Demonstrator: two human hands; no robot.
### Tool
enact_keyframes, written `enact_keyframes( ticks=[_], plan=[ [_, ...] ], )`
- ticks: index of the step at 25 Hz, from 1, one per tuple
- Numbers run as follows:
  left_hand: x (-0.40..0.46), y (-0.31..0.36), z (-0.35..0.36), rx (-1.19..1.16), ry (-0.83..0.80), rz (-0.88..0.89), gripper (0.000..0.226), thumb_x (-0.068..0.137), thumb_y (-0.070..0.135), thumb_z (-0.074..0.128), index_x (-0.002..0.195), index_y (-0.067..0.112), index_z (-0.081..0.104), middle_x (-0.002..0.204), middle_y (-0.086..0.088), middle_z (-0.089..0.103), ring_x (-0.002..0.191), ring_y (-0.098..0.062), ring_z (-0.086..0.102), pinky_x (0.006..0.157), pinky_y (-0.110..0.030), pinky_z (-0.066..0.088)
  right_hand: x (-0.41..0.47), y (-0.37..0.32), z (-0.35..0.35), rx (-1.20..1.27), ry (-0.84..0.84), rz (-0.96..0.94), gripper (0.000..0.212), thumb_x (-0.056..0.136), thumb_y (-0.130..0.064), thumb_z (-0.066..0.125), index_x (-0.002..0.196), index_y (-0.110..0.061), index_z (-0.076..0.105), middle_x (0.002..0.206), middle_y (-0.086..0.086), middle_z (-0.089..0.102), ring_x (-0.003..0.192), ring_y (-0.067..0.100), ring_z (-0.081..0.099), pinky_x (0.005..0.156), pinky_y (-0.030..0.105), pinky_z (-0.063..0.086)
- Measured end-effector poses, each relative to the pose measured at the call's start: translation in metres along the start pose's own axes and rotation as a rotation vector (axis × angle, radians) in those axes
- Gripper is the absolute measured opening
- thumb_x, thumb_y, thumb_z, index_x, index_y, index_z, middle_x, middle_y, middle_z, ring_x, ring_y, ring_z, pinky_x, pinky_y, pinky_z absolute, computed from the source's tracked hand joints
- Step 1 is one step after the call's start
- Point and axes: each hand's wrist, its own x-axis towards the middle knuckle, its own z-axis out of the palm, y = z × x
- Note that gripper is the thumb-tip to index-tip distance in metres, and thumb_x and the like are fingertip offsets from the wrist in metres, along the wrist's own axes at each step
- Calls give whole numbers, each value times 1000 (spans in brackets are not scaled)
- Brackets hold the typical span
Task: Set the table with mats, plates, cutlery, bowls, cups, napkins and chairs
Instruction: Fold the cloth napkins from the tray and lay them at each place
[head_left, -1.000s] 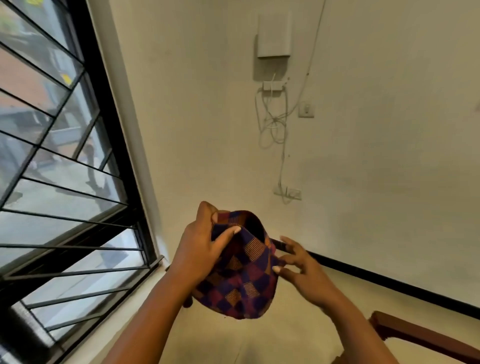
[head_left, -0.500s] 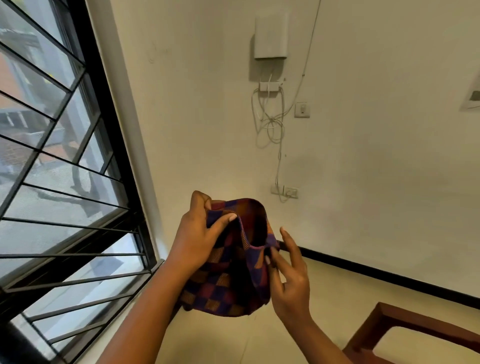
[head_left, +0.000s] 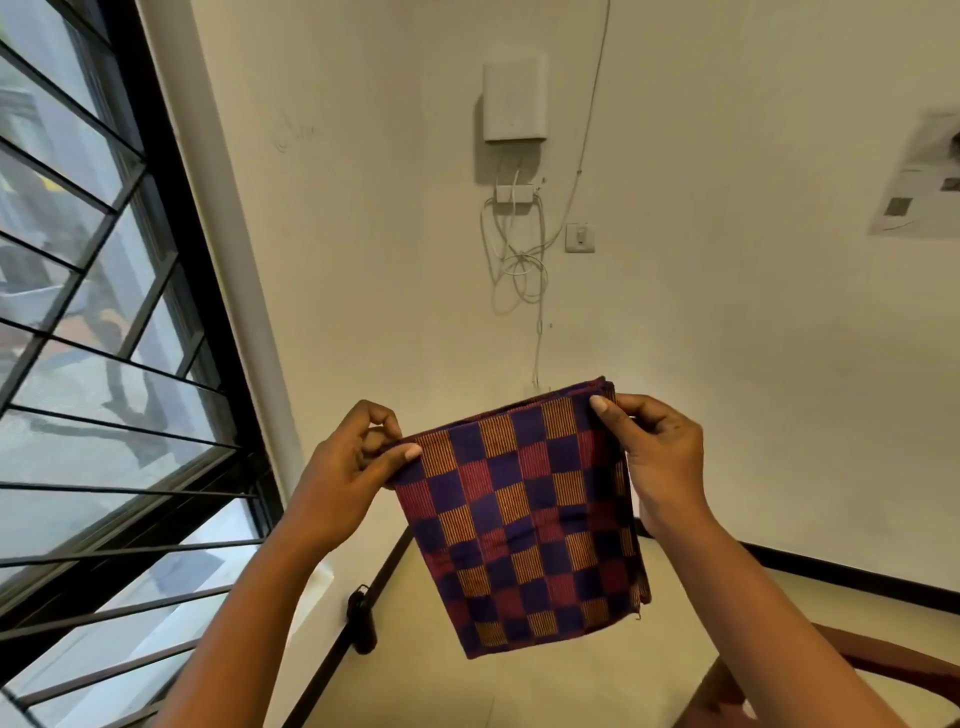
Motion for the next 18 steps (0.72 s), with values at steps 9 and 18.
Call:
enact_keyframes(
  ticks=[9,18],
  plan=[
    [19,10,23,-55,-120,96,34,95,-1,53,119,20,62,118,9,50,113,-12,55,82,-25,56,22,-25,-17,-153,-88,-140,16,89,-12,67,94,-23,58,87,5,65,79,15,66,64,31,58],
    [36,11,44,-10,-9,99,31,88,11,66,116,24,64,117,19,59,111,-14,60,84,-28,58,40,-25,-49,-681,-452,-408,94,73,-15,84,149,-28,29,148,-17,18,138,2,30,93,22,52]
  ],
)
